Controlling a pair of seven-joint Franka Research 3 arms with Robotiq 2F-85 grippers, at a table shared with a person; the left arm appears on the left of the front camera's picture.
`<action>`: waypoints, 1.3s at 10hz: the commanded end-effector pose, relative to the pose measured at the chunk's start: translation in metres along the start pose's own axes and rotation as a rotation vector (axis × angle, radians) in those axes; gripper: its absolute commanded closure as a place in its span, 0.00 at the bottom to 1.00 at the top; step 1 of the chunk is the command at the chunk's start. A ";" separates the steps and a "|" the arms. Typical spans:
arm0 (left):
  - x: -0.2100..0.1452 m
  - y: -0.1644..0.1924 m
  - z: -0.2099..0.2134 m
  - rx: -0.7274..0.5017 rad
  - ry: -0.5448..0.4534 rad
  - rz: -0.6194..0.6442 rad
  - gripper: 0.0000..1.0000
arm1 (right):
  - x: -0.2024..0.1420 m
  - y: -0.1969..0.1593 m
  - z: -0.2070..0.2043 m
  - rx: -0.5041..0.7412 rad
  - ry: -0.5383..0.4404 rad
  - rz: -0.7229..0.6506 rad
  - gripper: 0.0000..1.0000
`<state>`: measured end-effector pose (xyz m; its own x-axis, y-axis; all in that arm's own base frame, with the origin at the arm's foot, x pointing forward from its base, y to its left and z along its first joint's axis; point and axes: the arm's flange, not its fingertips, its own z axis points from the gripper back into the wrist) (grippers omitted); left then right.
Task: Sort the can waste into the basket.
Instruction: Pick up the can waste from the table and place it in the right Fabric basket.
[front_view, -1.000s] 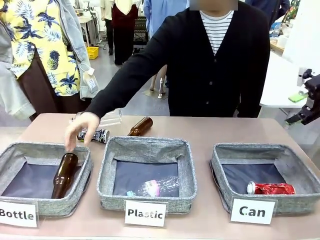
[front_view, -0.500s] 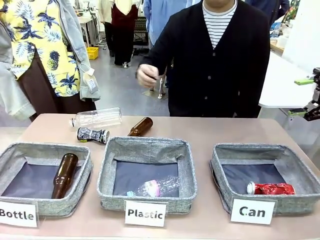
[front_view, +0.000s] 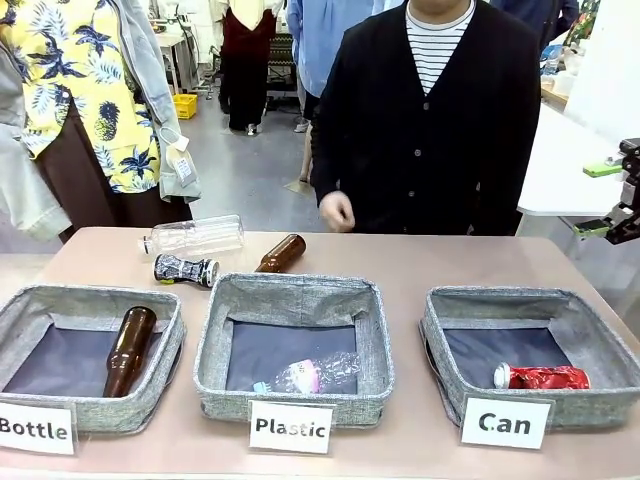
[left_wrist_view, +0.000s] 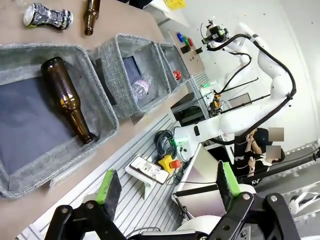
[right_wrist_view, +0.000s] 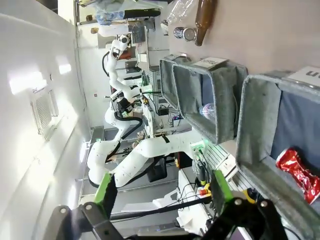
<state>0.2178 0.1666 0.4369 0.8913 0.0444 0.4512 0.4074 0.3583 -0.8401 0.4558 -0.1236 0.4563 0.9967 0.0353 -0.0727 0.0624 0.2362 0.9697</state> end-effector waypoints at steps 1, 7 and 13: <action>0.002 -0.003 -0.002 -0.011 -0.016 0.010 0.00 | 0.001 0.001 0.004 -0.002 0.013 0.023 0.00; 0.002 -0.003 -0.002 -0.011 -0.016 0.010 0.00 | 0.001 0.001 0.004 -0.002 0.013 0.023 0.00; 0.090 -0.065 -0.131 0.579 0.407 -0.174 0.00 | 0.001 0.001 0.004 -0.002 0.013 0.023 0.00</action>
<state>0.2752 0.0528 0.5104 0.8475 -0.2835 0.4487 0.4912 0.7395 -0.4604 0.4559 -0.1240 0.4556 0.9967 0.0355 -0.0728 0.0624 0.2355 0.9699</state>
